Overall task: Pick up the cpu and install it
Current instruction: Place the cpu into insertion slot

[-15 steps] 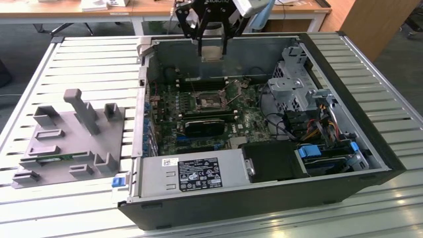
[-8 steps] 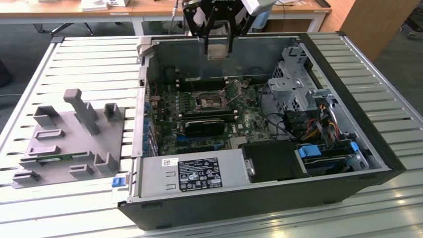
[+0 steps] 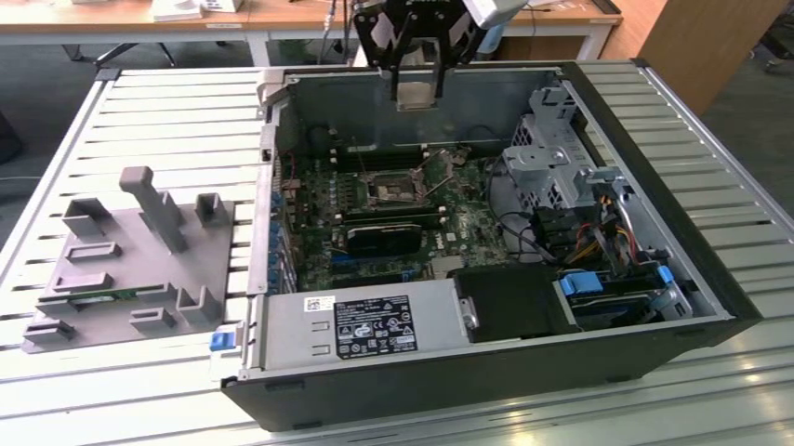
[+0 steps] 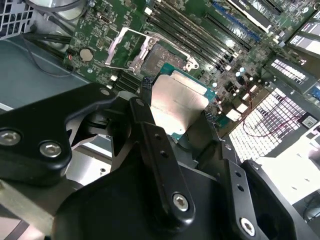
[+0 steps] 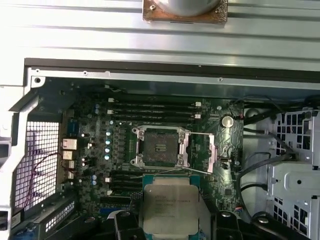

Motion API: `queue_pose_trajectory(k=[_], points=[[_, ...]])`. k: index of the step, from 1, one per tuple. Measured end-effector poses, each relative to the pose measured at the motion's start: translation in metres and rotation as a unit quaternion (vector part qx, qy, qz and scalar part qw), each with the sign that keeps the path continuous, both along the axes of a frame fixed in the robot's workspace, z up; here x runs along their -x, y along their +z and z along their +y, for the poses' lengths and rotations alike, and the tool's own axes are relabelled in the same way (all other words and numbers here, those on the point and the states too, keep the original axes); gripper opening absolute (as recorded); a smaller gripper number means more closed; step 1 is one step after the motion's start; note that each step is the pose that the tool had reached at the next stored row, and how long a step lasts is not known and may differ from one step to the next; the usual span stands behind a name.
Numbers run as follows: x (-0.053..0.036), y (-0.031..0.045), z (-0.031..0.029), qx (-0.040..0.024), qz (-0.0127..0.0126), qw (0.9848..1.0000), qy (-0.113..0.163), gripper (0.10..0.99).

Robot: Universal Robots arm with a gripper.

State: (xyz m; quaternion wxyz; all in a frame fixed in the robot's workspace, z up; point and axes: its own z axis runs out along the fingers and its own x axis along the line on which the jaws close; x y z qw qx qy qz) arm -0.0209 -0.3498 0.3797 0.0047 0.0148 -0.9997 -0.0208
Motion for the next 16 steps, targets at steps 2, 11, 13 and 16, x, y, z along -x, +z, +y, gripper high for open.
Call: queue_pose_trajectory(k=[2,11,13,16], points=[[-0.0020,0.0000,0.0000,0.0000,0.0000,1.0000,-0.001,0.533],[-0.0041,-0.0002,0.0002,0.0033,0.0000,0.9998,-0.018,0.533],[-0.0041,-0.0003,0.0002,0.0034,0.0001,0.9996,-0.026,0.533],[-0.0041,-0.0006,0.0002,0.0034,0.0001,0.9992,-0.039,0.533]])
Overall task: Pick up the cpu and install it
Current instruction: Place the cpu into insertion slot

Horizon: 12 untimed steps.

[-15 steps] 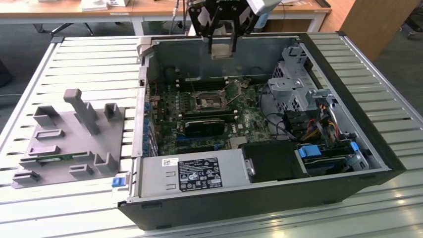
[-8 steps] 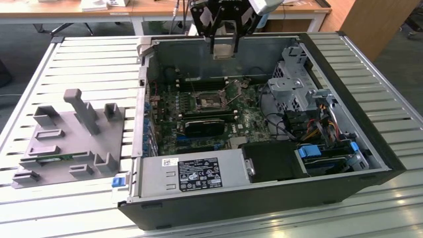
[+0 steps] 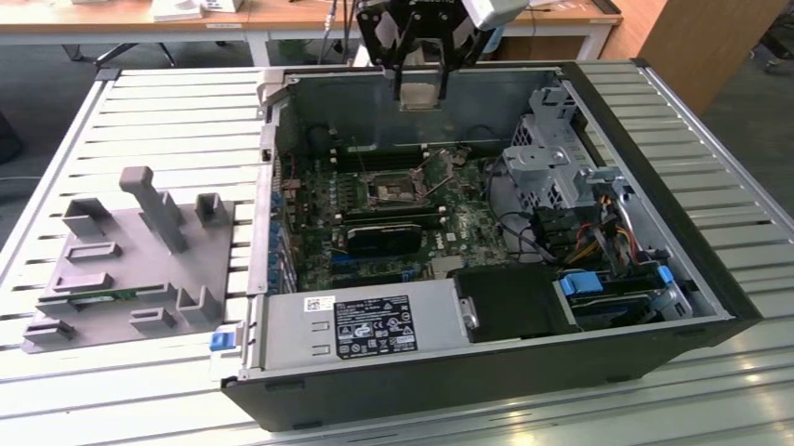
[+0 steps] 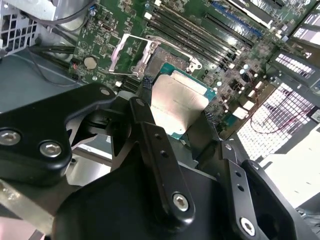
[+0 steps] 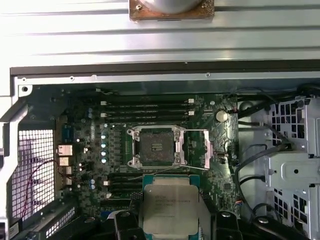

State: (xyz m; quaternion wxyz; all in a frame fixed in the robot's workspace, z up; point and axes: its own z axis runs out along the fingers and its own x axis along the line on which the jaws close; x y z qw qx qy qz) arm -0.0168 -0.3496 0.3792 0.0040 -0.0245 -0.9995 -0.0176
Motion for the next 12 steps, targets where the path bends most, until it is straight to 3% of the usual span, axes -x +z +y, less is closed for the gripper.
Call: queue_pose_trajectory(k=[6,12], points=[[0.0000,-0.0004,0.0000,0.0001,0.0000,0.9993,-0.038,0.533],[0.0000,-0.0007,0.0000,0.0001,0.0000,0.9973,-0.073,0.533]])
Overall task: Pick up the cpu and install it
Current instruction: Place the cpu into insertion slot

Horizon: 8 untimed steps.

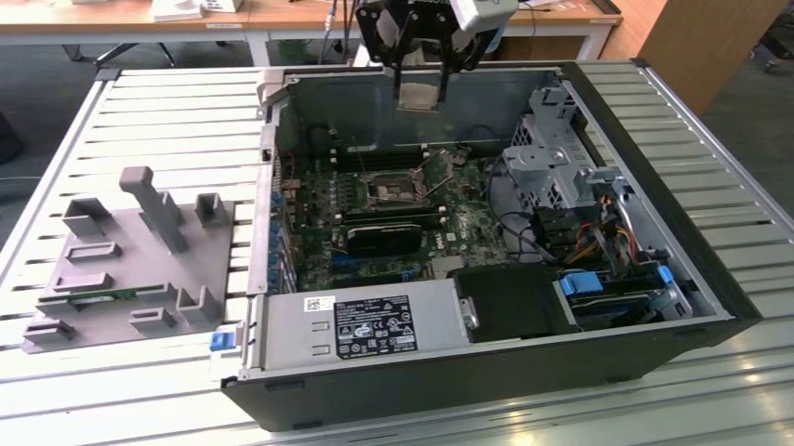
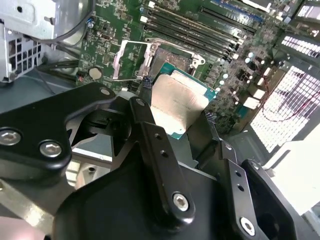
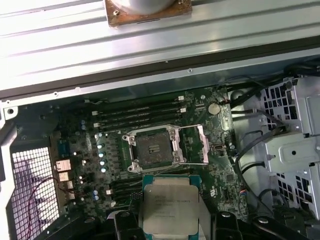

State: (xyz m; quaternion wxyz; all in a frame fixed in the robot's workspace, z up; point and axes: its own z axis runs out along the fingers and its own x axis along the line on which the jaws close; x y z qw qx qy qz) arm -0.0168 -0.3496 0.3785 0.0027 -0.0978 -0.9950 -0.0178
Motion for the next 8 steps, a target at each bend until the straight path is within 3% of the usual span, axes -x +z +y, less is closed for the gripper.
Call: queue_pose_trajectory(k=[8], points=[[0.0000,-0.0003,0.0000,0.0000,0.0000,0.9993,-0.038,0.533]])
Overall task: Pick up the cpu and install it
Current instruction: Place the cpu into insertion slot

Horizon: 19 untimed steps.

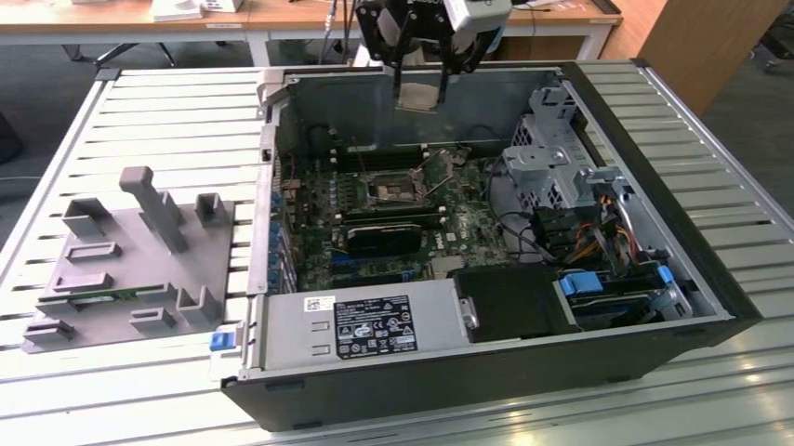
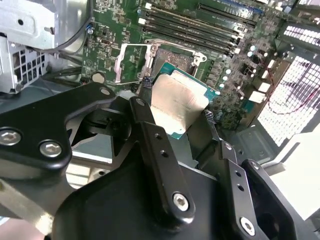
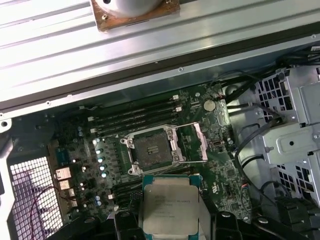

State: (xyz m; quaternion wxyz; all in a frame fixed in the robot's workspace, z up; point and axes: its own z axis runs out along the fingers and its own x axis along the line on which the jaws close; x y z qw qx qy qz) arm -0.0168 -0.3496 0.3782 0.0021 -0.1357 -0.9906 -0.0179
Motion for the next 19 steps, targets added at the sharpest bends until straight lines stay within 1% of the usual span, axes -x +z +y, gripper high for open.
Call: queue_pose_trajectory(k=[5,9,14,19], points=[[0.0000,-0.0002,0.0000,0.0000,0.0000,0.9998,-0.022,0.533],[0.0000,-0.0004,0.0000,0.0000,0.0000,0.9993,-0.038,0.533],[0.0000,-0.0006,0.0000,0.0000,0.0000,0.9982,-0.060,0.533],[0.0000,-0.0008,0.0000,0.0000,0.0000,0.9968,-0.080,0.533]])
